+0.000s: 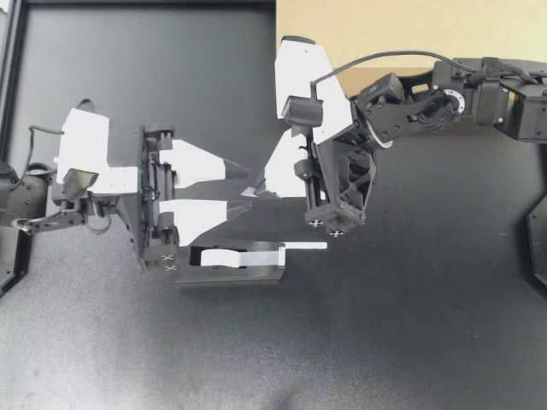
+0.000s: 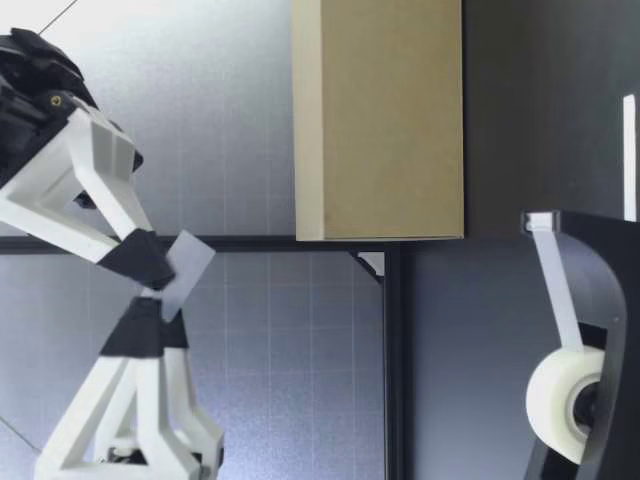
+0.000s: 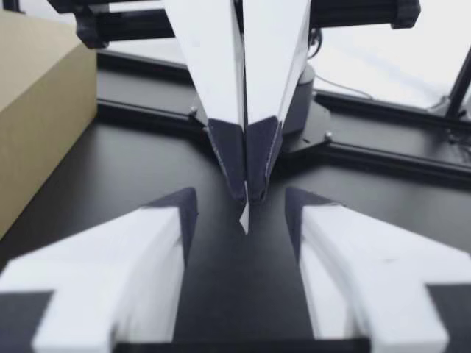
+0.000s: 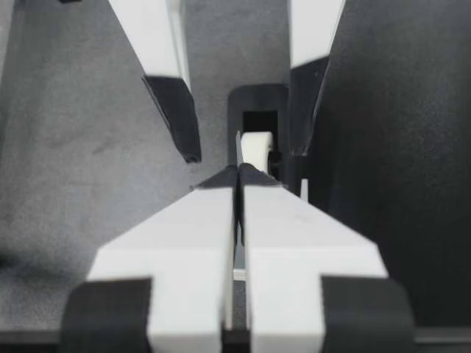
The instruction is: Cut a small piece of tape from the tape dispenser then place it on the cardboard box's edge.
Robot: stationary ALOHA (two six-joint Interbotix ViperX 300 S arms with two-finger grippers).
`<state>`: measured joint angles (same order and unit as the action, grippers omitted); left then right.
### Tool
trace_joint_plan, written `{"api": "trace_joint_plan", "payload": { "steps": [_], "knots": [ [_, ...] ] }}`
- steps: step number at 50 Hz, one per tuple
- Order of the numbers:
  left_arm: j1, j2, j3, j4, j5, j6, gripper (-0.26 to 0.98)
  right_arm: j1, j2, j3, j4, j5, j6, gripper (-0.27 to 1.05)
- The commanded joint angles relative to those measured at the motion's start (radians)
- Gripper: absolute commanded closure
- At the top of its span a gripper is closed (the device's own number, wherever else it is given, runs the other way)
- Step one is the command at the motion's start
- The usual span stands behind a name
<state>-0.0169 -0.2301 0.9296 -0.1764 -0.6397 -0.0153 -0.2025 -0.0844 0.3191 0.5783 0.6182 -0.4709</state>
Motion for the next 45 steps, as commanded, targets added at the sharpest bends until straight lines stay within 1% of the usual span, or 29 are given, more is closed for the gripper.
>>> {"api": "trace_joint_plan", "payload": {
  "steps": [1, 6, 15, 18, 26, 30, 34, 38, 41, 45],
  "knots": [
    [0.000, -0.005, -0.028, 0.002, -0.011, 0.000, 0.40, 0.003, -0.012, -0.025, 0.005, -0.006, 0.000, 0.86],
    [0.000, -0.005, -0.028, 0.002, -0.011, 0.002, 0.49, 0.003, -0.012, -0.025, 0.003, -0.006, 0.000, 0.86],
    [-0.002, -0.012, -0.015, 0.002, -0.011, 0.002, 0.75, 0.003, -0.015, -0.026, 0.003, -0.006, 0.000, 0.86],
    [-0.002, -0.017, -0.014, 0.000, -0.011, 0.002, 0.81, 0.003, -0.017, -0.023, 0.003, -0.006, 0.000, 0.86],
    [-0.002, -0.021, -0.014, 0.002, -0.011, 0.002, 0.83, 0.003, -0.017, -0.020, 0.003, -0.006, 0.003, 0.85],
    [-0.002, -0.021, -0.014, 0.002, -0.011, 0.002, 0.83, 0.003, -0.017, -0.017, 0.003, -0.006, 0.006, 0.82],
    [-0.002, -0.021, -0.015, 0.002, -0.011, 0.002, 0.83, 0.002, -0.014, -0.015, 0.003, -0.009, 0.009, 0.75],
    [-0.002, -0.021, -0.015, 0.002, -0.009, 0.003, 0.83, 0.000, -0.009, -0.012, 0.003, -0.017, 0.009, 0.62],
    [-0.002, -0.020, -0.014, 0.000, -0.011, 0.003, 0.83, -0.003, -0.006, -0.008, 0.003, -0.023, 0.008, 0.47],
    [-0.002, -0.020, -0.014, 0.002, -0.011, 0.003, 0.83, -0.012, -0.006, 0.000, 0.003, -0.034, 0.006, 0.35]
  ]
}}
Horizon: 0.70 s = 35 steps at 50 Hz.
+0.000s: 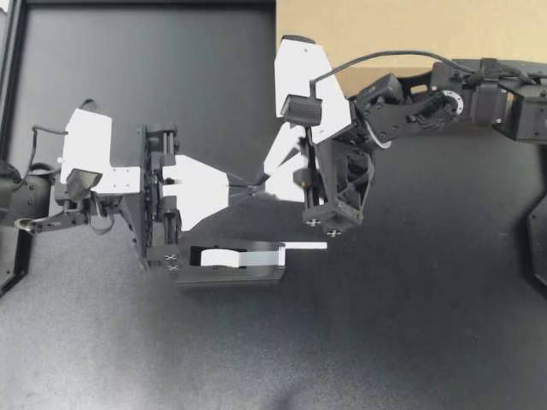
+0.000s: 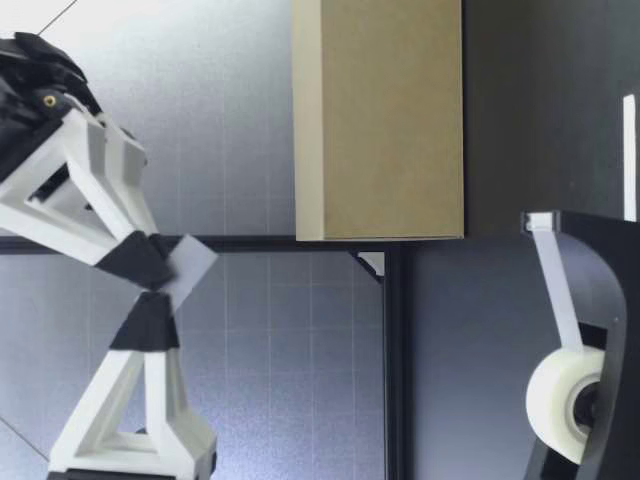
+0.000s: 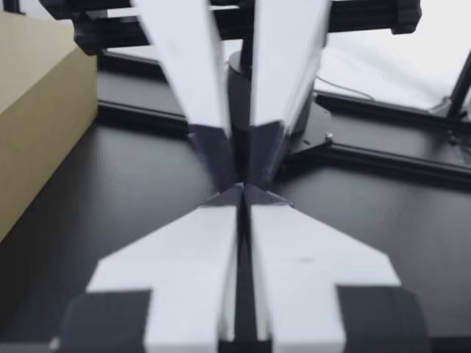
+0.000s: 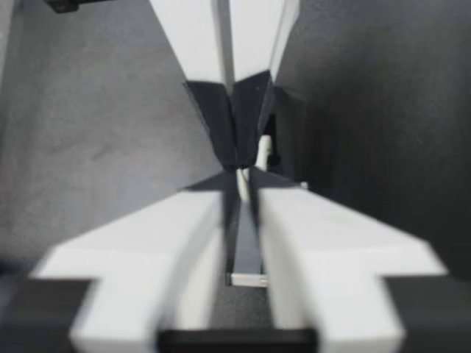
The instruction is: Cut a small piece of tape from the tape dispenser then place it on the cardboard box's edge.
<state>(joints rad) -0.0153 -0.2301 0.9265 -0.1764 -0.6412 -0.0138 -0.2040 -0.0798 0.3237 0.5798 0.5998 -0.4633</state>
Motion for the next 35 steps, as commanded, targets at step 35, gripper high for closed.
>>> {"api": "trace_joint_plan", "payload": {
  "steps": [35],
  "knots": [
    [0.239, 0.198, -0.170, -0.408, -0.084, -0.341, 0.83, -0.164, -0.232, 0.354, -0.066, -0.580, -0.006, 0.42]
  ]
}}
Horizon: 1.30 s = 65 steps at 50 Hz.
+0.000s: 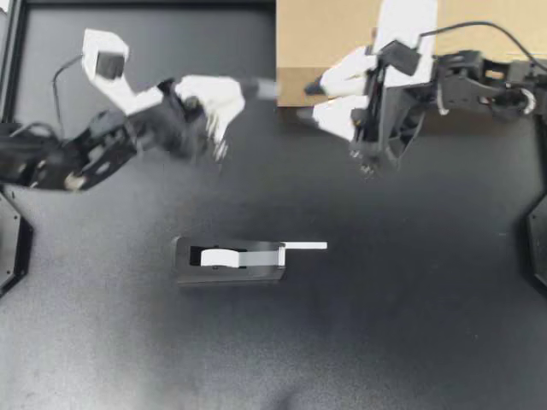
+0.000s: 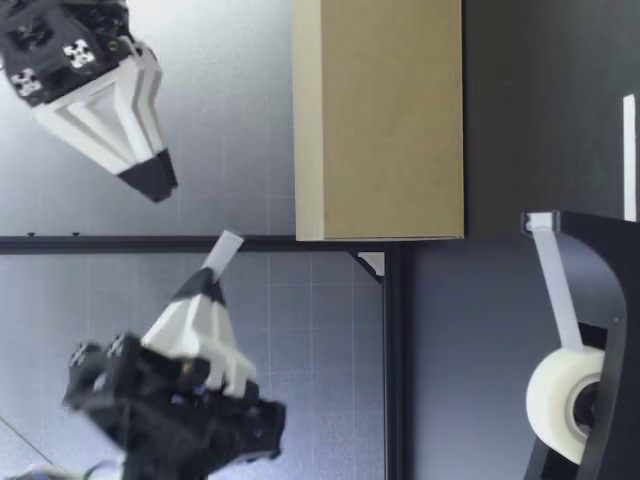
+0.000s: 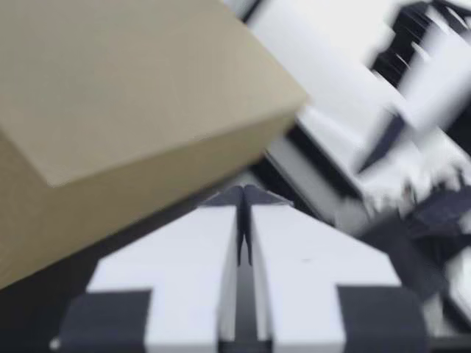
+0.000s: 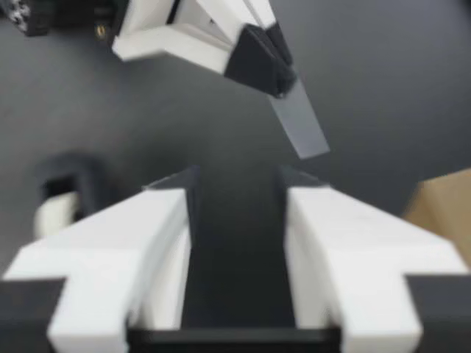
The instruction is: Cut a small piece of tape from the tape dispenser then place it on the cardboard box's edge.
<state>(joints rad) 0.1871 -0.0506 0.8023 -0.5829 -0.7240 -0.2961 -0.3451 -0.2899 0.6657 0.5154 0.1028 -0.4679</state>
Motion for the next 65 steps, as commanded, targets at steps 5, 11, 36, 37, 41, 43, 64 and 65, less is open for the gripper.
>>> {"api": "trace_joint_plan", "payload": {
  "steps": [5, 11, 36, 37, 41, 43, 64, 65],
  "knots": [
    [0.080, 0.075, -0.087, 0.003, 0.020, -0.170, 0.83, -0.044, -0.002, 0.041, -0.008, -0.179, -0.005, 0.52],
    [0.109, 0.124, -0.120, 0.011, 0.057, -0.252, 0.83, -0.061, 0.037, 0.054, -0.026, -0.273, -0.005, 0.65],
    [0.160, 0.207, -0.166, 0.011, 0.081, -0.290, 0.83, -0.087, 0.232, -0.009, -0.066, -0.380, -0.008, 0.87],
    [0.160, 0.209, -0.166, 0.011, 0.081, -0.290, 0.83, -0.087, 0.236, -0.012, -0.066, -0.379, -0.008, 0.88],
    [0.164, 0.219, -0.170, 0.011, 0.081, -0.290, 0.83, -0.091, 0.258, -0.026, -0.066, -0.374, -0.008, 0.88],
    [0.166, 0.224, -0.173, 0.011, 0.081, -0.290, 0.83, -0.092, 0.268, -0.034, -0.066, -0.368, -0.008, 0.88],
    [0.167, 0.236, -0.166, 0.008, 0.098, -0.290, 0.83, -0.121, 0.348, -0.058, -0.066, -0.321, -0.006, 0.88],
    [0.167, 0.236, -0.164, 0.008, 0.098, -0.290, 0.83, -0.124, 0.350, -0.060, -0.066, -0.321, -0.006, 0.88]
  ]
}}
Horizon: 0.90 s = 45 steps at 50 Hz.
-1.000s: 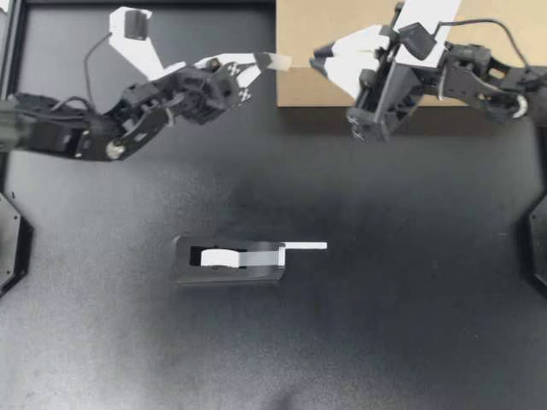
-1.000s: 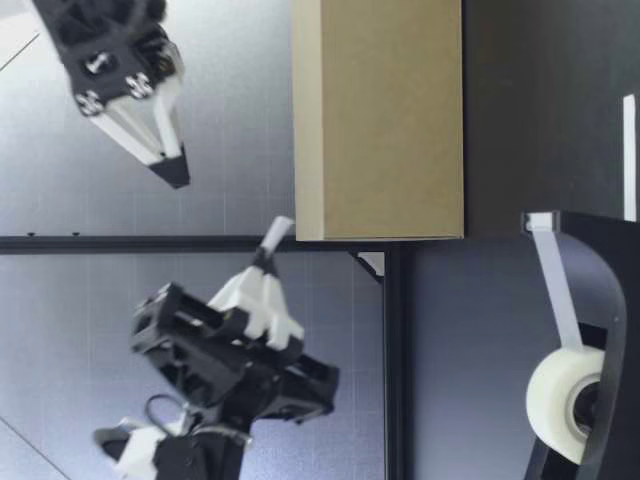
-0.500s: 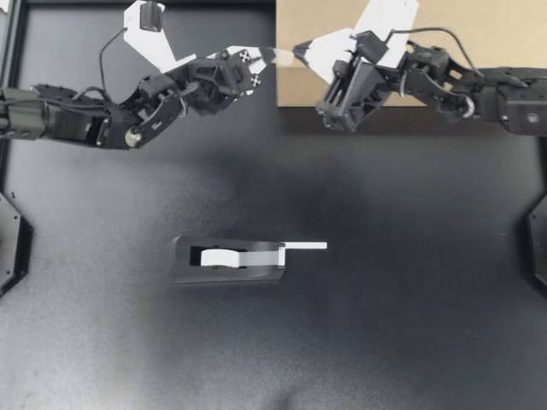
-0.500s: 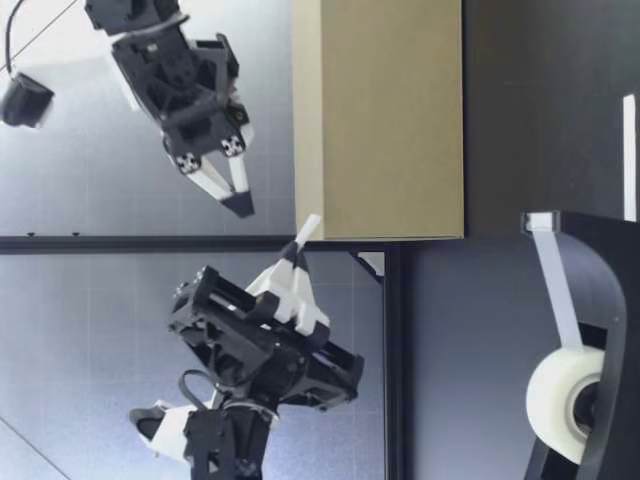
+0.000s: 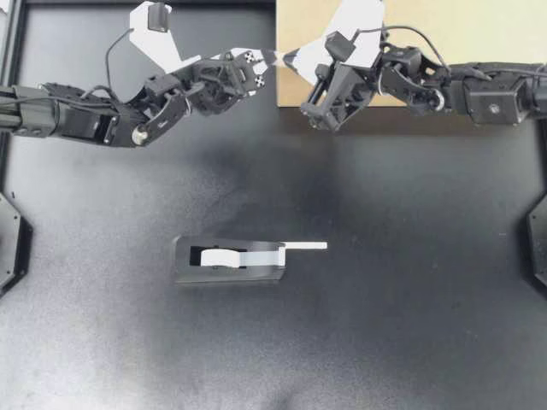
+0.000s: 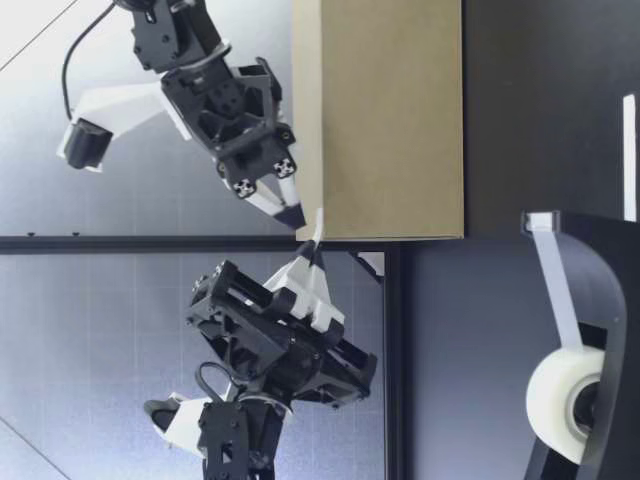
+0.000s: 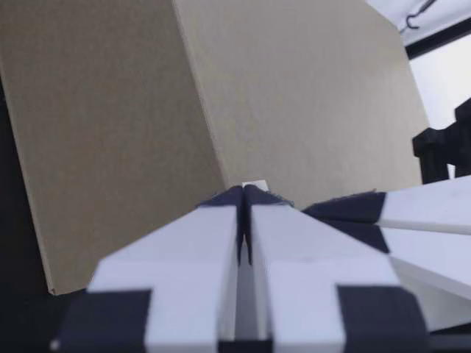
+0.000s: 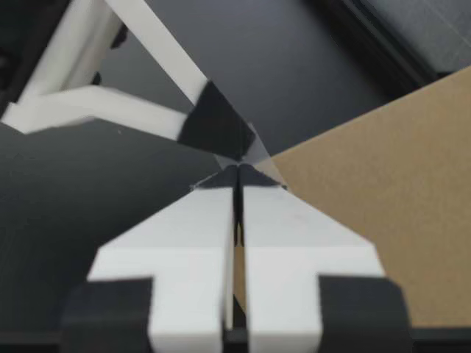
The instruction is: Cut a small piece of tape from the tape dispenser then place it on the cardboard box's edge.
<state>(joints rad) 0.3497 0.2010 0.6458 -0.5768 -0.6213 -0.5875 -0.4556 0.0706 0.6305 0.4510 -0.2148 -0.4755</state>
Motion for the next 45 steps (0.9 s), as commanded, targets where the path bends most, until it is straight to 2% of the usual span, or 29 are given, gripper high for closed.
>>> {"api": "trace_joint_plan", "payload": {
  "steps": [1, 34, 41, 45],
  "knots": [
    [0.005, -0.015, -0.006, 0.002, -0.005, 0.002, 0.83, -0.014, -0.009, -0.025, -0.002, -0.003, 0.003, 0.88],
    [0.005, -0.023, 0.020, -0.005, 0.009, 0.011, 0.82, -0.052, 0.054, -0.097, -0.002, 0.046, 0.002, 0.88],
    [0.005, -0.028, 0.021, 0.003, 0.009, 0.017, 0.75, -0.055, 0.057, -0.098, -0.002, 0.046, 0.002, 0.88],
    [0.005, -0.029, 0.021, 0.008, 0.009, 0.017, 0.66, -0.055, 0.058, -0.098, -0.002, 0.046, 0.000, 0.88]
  ]
}}
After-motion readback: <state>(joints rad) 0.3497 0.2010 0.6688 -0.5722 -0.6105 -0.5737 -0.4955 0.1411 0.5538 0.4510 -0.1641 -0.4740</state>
